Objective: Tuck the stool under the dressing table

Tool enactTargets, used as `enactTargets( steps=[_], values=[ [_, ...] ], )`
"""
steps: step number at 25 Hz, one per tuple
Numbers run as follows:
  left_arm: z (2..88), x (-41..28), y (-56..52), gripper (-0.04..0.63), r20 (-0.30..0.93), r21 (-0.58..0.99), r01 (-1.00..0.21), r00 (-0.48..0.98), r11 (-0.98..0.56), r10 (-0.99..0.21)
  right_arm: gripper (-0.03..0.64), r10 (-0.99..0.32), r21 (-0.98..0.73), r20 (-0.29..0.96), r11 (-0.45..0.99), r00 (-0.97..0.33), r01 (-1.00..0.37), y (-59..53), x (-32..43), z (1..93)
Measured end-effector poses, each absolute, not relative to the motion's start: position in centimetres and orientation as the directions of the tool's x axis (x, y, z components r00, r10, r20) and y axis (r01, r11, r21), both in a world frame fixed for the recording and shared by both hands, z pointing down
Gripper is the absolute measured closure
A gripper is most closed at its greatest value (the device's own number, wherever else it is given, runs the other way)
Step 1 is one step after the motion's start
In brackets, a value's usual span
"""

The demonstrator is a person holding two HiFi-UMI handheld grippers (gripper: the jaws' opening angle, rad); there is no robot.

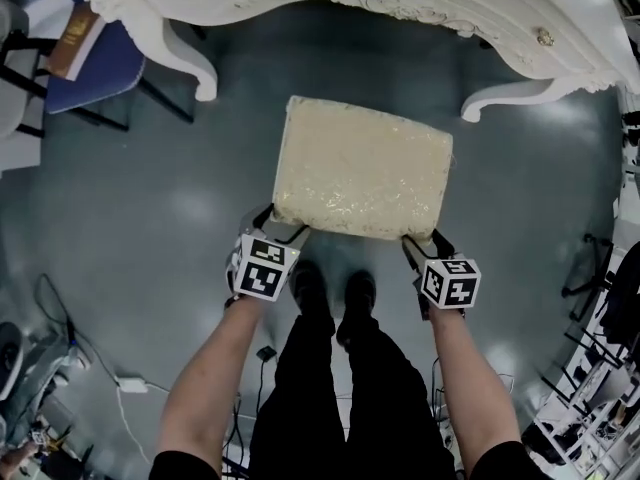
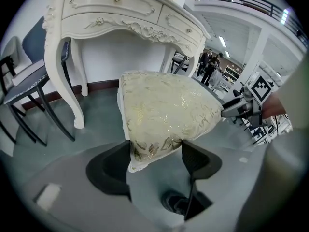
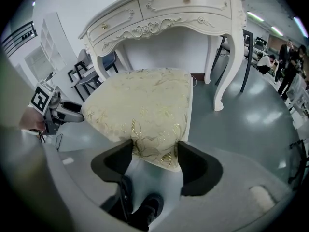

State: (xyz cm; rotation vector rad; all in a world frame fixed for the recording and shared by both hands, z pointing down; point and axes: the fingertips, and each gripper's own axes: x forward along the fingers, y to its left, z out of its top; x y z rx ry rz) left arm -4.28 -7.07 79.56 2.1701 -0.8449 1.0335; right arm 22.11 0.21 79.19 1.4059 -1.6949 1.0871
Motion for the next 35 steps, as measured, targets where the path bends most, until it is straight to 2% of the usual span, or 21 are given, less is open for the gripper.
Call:
enactTargets(
  steps=[7, 18, 22, 35],
  values=[
    [79.0, -5.0, -11.4, 0.250, 0.807, 0.239, -0.758, 0.502, -0.606, -0.310, 0.319, -0.427, -0.182, 0.884, 0.059, -0.189, -0.982, -4.0, 21.5, 78.8],
    [78.5, -4.3, -15.9, 0.255, 0.824, 0.264, -0.783, 0.486, -0.564, -0.290, 0.318, -0.449, -0.187, 0.863, 0.143, -0.232, -0.972, -11.1, 22.7, 78.2],
    [78.2, -4.3, -18.3, 0.278, 0.832, 0.265, -0.778, 0.483, -0.569, -0.273, 0.318, -0.450, -0.197, 0.857, 0.161, -0.250, -0.967, -13.6, 23.0, 78.0],
    [77.7, -2.8, -25.3, 0.282, 0.822, 0.236, -0.817, 0.456, -0.526, -0.342, 0.316, -0.485, -0.196, 0.827, 0.226, -0.285, -0.954, -22.2, 24.7, 77.5]
  ],
)
